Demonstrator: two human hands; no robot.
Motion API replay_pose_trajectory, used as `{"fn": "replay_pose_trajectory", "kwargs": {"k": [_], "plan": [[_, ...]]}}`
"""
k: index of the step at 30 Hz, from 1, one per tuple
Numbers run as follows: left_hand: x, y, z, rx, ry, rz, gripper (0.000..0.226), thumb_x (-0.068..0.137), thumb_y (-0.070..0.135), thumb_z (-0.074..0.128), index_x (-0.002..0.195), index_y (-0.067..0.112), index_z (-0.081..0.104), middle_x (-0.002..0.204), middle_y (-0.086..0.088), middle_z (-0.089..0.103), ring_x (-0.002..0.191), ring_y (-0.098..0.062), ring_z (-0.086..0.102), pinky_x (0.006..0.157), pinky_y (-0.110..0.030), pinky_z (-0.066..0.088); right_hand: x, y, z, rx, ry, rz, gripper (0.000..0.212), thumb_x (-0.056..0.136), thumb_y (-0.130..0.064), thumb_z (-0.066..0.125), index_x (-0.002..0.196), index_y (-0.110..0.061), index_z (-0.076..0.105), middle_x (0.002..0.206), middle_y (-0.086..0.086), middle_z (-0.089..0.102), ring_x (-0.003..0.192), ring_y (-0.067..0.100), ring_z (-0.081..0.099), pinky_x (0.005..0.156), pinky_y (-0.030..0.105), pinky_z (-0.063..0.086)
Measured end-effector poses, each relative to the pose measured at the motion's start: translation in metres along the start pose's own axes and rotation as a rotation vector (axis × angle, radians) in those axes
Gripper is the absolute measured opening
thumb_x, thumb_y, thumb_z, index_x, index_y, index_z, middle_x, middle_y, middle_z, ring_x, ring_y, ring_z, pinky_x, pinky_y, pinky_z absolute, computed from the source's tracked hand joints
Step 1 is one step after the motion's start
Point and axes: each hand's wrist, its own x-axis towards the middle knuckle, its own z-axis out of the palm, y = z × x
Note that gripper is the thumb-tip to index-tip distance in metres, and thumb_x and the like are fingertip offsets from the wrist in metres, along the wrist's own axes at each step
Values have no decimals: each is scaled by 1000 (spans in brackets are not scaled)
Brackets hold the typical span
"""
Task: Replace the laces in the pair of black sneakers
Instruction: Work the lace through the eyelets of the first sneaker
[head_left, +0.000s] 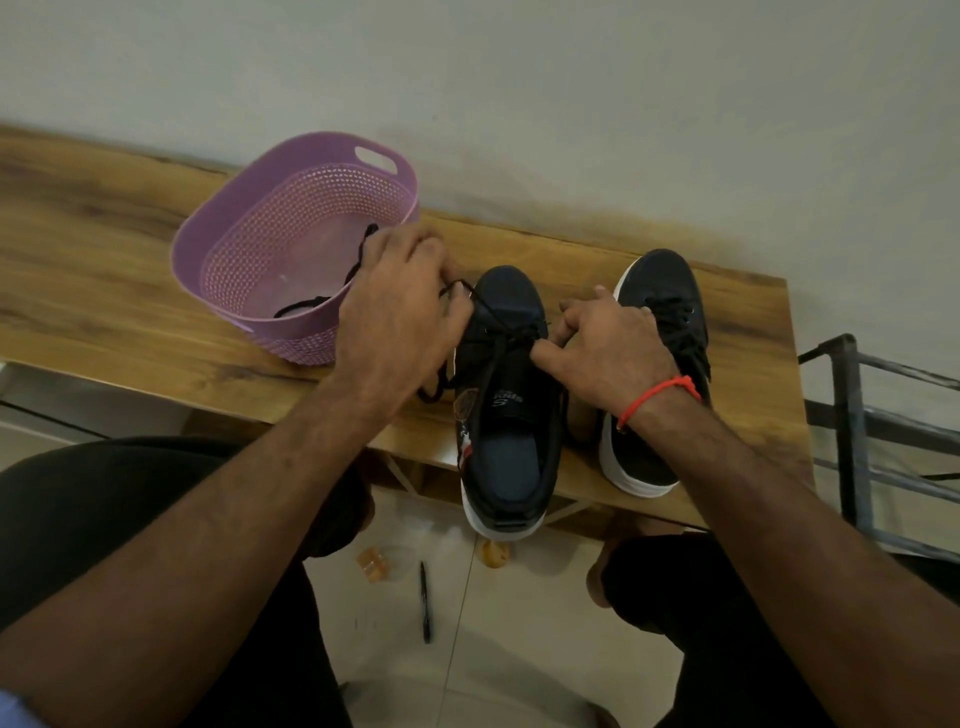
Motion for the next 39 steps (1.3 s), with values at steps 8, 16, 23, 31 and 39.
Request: {"fn": "replay_pose_trajectory", "kwargs": {"k": [8,16,23,31,39], "plan": [[-28,26,23,227,-238,321,27,88,36,69,104,17,77,159,-10,40,150,-39,24,123,-59,18,-3,-1,0,-44,-4,-4,19,90,-40,61,83,-24,67,142,-1,54,152,21,16,121,60,3],[-12,9,11,196,-106,230,24,92,36,59,92,15,72,136,-2,58,142,-31,37,115,-54,35,-4,-1,-1,20,6,12,20,89,-38,63,83,-19,69,93,-10,53,149,21,25,121,61,8],[0,-4,-2,135,-59,101,23,91,34,63,103,16,69,153,-6,44,148,-33,26,113,-53,38,-2,-1,0,62,-12,5,19,90,-36,65,84,-19,70,122,0,65,150,21,24,122,57,6],[-26,19,25,195,-215,279,20,86,37,74,98,21,78,159,-5,40,152,-40,20,122,-61,17,0,1,3,25,-21,-66,21,91,-36,62,80,-18,64,135,0,58,152,23,17,121,55,-1],[9,-13,-7,102,14,-70,20,90,36,65,97,17,69,148,-2,50,145,-30,33,112,-51,38,-1,1,0,22,-48,-56,20,91,-32,63,85,-13,67,145,6,52,152,25,13,122,52,0]]}}
